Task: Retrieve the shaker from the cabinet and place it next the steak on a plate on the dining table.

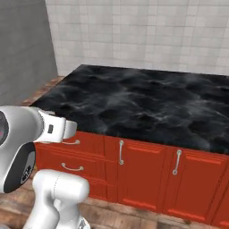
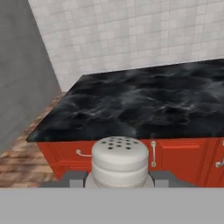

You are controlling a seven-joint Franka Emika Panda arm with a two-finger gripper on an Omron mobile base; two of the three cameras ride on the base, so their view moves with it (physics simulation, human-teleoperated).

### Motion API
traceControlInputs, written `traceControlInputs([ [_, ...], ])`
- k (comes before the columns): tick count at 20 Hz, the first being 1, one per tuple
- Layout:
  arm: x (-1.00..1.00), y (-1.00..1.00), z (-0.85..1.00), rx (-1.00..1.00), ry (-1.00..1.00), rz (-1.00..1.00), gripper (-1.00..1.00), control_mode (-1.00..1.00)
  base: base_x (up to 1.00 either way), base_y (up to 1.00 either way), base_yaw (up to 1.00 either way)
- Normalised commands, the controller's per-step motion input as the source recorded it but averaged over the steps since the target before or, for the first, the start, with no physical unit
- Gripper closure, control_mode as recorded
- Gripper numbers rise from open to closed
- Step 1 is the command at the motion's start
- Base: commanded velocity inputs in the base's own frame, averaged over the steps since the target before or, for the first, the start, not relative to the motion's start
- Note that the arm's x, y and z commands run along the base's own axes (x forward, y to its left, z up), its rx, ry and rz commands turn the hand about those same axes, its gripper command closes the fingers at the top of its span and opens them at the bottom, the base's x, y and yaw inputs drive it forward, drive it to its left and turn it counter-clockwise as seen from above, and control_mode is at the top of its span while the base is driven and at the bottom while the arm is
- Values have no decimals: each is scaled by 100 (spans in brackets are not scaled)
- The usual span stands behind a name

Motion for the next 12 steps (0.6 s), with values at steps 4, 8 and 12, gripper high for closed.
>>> traceControlInputs([
  [4, 0, 0, 0, 0, 0, 0, 100, 100, 2, 100, -52],
  [8, 0, 0, 0, 0, 0, 0, 100, 100, 0, 89, -67],
  [12, 0, 0, 0, 0, 0, 0, 100, 100, 0, 75, -75],
])
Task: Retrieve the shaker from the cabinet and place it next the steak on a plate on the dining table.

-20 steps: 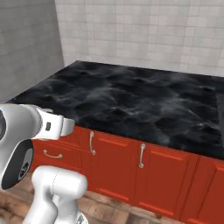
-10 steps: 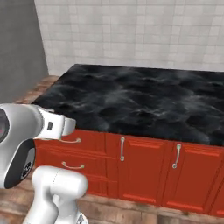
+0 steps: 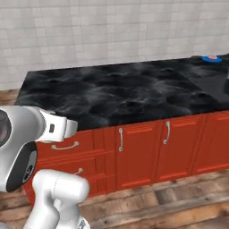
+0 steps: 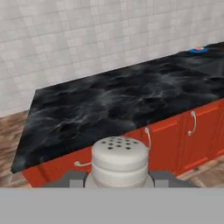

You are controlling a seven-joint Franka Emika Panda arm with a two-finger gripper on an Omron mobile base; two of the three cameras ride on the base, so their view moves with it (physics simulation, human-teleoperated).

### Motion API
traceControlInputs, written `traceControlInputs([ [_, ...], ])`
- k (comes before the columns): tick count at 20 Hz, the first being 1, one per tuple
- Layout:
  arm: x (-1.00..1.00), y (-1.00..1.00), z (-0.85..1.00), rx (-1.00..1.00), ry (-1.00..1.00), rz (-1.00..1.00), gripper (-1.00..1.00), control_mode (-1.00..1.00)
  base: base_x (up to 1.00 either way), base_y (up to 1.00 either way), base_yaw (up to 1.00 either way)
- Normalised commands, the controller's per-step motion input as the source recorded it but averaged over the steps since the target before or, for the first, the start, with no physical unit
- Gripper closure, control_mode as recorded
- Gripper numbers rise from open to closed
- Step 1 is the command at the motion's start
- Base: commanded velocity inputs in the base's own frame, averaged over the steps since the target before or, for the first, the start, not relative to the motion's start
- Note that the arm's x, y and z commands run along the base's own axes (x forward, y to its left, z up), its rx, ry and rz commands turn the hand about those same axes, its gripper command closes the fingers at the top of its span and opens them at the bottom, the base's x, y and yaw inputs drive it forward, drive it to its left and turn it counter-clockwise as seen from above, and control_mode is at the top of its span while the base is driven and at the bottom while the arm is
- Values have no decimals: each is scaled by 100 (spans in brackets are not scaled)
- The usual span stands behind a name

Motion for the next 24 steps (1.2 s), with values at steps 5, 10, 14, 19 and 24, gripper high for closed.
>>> traceControlInputs([
  [5, 0, 0, 0, 0, 0, 0, 100, 100, -1, 51, -84],
  [10, 0, 0, 0, 0, 0, 0, 100, 100, 0, 31, -94],
  [14, 0, 0, 0, 0, 0, 0, 100, 100, 0, 26, -98],
  [19, 0, 0, 0, 0, 0, 0, 100, 100, -10, 65, -82],
  [24, 0, 0, 0, 0, 0, 0, 100, 100, -100, 64, -55],
])
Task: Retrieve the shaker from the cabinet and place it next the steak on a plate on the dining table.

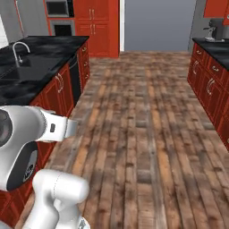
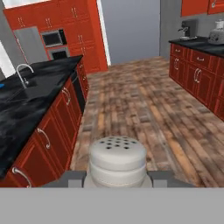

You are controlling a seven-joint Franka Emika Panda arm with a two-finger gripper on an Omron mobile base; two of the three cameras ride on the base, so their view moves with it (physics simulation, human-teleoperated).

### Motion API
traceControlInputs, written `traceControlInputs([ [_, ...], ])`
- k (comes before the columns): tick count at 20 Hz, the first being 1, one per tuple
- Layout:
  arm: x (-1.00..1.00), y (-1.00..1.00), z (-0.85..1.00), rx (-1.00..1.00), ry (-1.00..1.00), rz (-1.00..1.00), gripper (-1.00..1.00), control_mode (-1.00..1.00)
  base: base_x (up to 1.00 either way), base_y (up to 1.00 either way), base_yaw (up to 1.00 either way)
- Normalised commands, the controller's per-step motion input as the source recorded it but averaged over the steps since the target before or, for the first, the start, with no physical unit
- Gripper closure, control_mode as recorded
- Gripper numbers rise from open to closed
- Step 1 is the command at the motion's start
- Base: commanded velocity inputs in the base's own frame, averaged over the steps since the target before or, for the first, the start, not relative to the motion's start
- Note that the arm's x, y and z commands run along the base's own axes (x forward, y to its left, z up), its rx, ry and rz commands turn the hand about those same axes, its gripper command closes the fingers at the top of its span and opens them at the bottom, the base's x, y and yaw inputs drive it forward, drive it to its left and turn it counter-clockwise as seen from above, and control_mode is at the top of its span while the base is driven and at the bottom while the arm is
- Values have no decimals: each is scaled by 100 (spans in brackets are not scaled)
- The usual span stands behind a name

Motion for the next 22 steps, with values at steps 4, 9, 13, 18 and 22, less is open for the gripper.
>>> traceControlInputs([
  [4, 0, 0, 0, 0, 0, 0, 100, 100, -100, 68, -25],
  [9, 0, 0, 0, 0, 0, 0, 100, 100, -100, 88, -6],
  [13, 0, 0, 0, 0, 0, 0, 100, 100, -100, 100, 0],
  [18, 0, 0, 0, 0, 0, 0, 100, 100, -100, 100, 1],
  [22, 0, 0, 0, 0, 0, 0, 100, 100, -99, 100, 0],
])
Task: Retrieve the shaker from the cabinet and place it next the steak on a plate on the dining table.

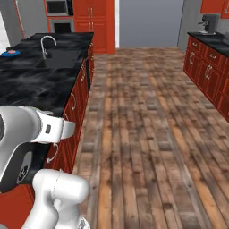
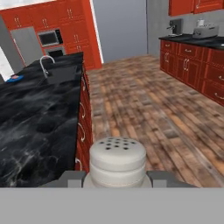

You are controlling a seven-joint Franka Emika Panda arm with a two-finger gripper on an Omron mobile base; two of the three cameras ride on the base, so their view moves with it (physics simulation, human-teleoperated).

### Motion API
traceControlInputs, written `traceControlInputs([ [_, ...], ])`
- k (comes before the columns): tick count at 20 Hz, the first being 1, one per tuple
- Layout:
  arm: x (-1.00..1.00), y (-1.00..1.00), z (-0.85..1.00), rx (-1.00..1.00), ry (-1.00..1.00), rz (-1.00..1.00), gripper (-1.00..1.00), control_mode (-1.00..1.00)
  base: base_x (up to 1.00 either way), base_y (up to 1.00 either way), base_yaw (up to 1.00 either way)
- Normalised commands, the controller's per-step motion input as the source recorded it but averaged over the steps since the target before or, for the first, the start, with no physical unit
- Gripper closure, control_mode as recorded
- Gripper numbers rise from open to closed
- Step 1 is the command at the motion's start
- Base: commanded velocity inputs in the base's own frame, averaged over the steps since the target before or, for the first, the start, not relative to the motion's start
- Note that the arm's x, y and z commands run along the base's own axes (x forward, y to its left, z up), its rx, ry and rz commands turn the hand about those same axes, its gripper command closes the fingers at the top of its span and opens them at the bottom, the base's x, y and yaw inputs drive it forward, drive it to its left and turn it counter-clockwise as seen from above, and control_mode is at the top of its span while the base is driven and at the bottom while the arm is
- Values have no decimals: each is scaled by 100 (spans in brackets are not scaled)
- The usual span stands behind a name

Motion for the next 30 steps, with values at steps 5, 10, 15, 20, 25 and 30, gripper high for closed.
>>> traceControlInputs([
  [5, 0, 0, 0, 0, 0, 0, 100, 100, -100, 66, 18],
  [10, 0, 0, 0, 0, 0, 0, 100, 100, -100, 60, 43],
  [15, 0, 0, 0, 0, 0, 0, 100, 100, -100, 100, 24],
  [20, 0, 0, 0, 0, 0, 0, 100, 100, -100, -33, 9],
  [25, 0, 0, 0, 0, 0, 0, 100, 100, -100, -100, 21],
  [30, 0, 0, 0, 0, 0, 0, 100, 100, -100, 46, 28],
])
